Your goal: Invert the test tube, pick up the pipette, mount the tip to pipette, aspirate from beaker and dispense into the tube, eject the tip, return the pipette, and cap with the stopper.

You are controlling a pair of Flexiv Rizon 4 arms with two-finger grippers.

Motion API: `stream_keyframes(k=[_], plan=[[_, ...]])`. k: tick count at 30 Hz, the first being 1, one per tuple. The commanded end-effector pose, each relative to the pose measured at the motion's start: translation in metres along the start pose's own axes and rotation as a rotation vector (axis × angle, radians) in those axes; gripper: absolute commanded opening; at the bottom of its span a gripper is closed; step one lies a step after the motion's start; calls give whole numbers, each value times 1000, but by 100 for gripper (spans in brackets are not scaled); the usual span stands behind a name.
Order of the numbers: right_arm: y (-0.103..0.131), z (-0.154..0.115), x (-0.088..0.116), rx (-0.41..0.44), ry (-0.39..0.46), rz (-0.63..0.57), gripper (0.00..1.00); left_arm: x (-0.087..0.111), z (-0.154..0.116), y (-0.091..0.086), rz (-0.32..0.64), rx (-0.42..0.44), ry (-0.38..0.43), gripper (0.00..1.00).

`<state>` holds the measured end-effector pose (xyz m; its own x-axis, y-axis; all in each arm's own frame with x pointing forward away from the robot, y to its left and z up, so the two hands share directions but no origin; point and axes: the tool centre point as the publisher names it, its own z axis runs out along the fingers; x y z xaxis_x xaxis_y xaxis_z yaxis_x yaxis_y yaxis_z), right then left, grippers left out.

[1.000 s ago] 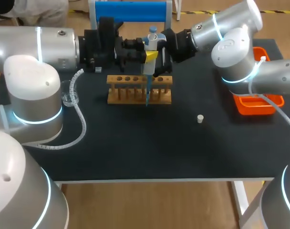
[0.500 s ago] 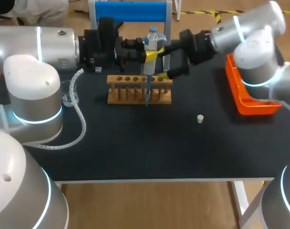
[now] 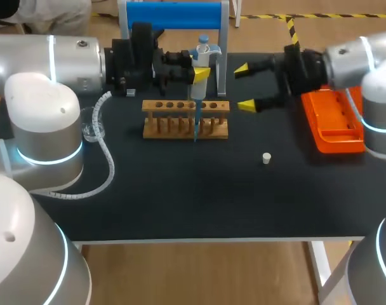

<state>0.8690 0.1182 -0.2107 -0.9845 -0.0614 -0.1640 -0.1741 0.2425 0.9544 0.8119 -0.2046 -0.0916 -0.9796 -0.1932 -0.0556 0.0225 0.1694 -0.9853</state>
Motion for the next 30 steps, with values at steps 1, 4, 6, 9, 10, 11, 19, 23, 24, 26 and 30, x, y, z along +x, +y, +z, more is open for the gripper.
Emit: stream_keyframes(k=[1, 4, 6, 9, 10, 11, 19, 23, 24, 26, 30], plan=[[10, -22, 22, -37, 6, -12, 100, 0, 1, 1, 1, 4, -3, 0], [21, -21, 32, -57, 22, -12, 100, 0, 1, 1, 1, 4, -3, 0], [29, -20, 37, -73, 28, -18, 100, 0, 1, 1, 1, 4, -3, 0], [40, -16, 47, -99, 47, -18, 100, 0, 1, 1, 1, 4, -3, 0], [42, -13, 49, -101, 52, -19, 100, 0, 1, 1, 1, 4, -3, 0], [45, -10, 51, -114, 64, -14, 100, 0, 1, 1, 1, 4, -3, 0], [61, 13, 51, -183, 93, 34, 100, 0, 1, 1, 1, 4, -3, 0], [69, 20, 48, -225, 94, 58, 100, 0, 1, 1, 1, 4, -3, 0], [71, 21, 47, -230, 89, 62, 100, 0, 1, 1, 1, 4, -3, 0], [74, 24, 47, -242, 85, 72, 100, 0, 1, 1, 1, 4, -3, 0], [79, 32, 45, -262, 72, 91, 100, 0, 1, 1, 1, 4, -3, 0]])
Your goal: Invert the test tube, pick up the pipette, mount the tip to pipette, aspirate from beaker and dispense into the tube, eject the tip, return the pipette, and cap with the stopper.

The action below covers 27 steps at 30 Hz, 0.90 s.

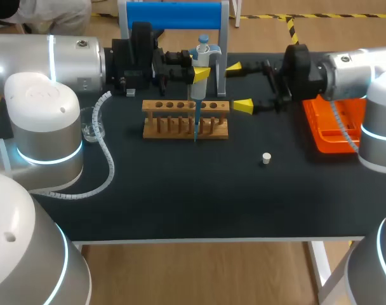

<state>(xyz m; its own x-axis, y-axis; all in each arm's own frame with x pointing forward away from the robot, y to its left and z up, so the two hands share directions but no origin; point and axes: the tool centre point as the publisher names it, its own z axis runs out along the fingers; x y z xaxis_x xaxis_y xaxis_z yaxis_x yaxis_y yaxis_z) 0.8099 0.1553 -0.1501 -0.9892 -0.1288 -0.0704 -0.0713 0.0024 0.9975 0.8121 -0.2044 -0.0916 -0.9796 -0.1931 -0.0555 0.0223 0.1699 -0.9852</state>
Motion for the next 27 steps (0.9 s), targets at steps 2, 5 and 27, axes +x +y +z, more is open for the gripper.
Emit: stream_keyframes(k=[2, 5, 27], plan=[[1, 13, -2, -19, -16, 19, 100, 0, 1, 1, 1, 5, -3, 0], [4, 17, -1, -32, -27, 41, 100, 0, 1, 1, 1, 5, -3, 0], [9, 48, 0, 2, -89, 55, 100, 0, 1, 1, 1, 5, -3, 0]])
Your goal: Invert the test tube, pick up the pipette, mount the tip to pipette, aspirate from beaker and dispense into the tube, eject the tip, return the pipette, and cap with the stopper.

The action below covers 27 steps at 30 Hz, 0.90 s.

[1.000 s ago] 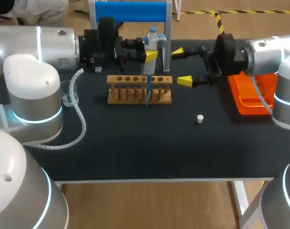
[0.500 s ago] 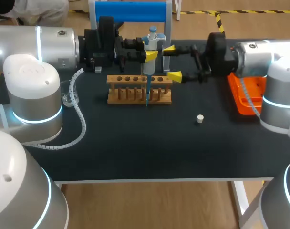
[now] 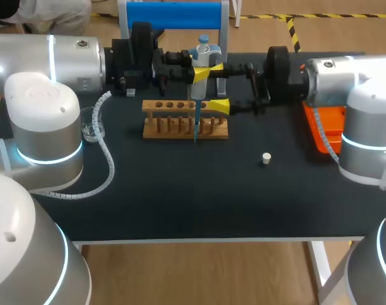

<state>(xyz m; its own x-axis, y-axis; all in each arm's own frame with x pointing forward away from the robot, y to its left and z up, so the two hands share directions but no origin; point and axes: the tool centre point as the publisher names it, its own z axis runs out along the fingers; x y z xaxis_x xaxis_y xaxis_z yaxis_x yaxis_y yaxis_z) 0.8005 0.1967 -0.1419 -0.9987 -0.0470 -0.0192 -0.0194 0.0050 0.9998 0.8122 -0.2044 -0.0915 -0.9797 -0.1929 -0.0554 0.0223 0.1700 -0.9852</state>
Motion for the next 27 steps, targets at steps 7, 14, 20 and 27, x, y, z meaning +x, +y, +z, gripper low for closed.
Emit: stream_keyframes(k=[7, 14, 20, 27], plan=[[-1, 13, -14, 6, -18, 8, 100, 0, 1, 1, 1, 5, -4, 0], [-2, 22, -23, 19, -12, 5, 100, 0, 1, 1, 1, 5, -4, 0], [-1, 29, -27, 23, -4, 4, 100, 0, 1, 1, 1, 5, -4, 0], [0, 35, -29, 16, 6, 3, 100, 0, 1, 1, 1, 5, -4, 0]])
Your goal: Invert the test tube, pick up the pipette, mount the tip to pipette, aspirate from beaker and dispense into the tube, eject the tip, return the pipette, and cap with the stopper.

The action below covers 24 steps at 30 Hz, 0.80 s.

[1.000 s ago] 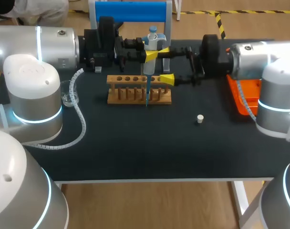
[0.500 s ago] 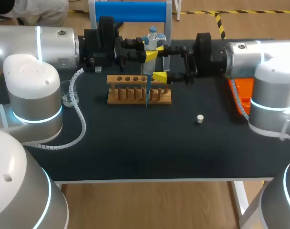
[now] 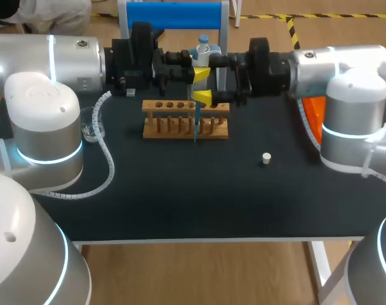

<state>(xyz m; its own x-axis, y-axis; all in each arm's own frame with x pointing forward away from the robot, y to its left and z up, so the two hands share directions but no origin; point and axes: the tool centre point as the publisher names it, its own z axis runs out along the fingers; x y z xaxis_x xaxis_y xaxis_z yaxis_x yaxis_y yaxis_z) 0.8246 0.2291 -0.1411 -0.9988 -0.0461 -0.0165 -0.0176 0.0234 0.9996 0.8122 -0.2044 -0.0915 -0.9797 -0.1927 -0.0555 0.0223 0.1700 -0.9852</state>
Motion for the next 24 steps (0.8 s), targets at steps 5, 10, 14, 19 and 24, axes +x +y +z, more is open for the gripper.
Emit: stream_keyframes(k=[5, 10, 14, 19, 24], plan=[[0, 7, -4, -7, 10, 1, 90, 0, 1, 1, 1, 5, -4, 0], [0, 9, -4, -9, 14, 1, 80, 0, 1, 1, 1, 5, -4, 0], [1, 8, -3, -14, 15, -1, 54, 0, 1, 1, 1, 5, -4, 0], [2, 7, 0, -21, 22, -5, 46, 0, 1, 1, 1, 5, -4, 0], [4, 6, 4, -29, 34, -12, 24, 0, 1, 1, 1, 5, -4, 0]])
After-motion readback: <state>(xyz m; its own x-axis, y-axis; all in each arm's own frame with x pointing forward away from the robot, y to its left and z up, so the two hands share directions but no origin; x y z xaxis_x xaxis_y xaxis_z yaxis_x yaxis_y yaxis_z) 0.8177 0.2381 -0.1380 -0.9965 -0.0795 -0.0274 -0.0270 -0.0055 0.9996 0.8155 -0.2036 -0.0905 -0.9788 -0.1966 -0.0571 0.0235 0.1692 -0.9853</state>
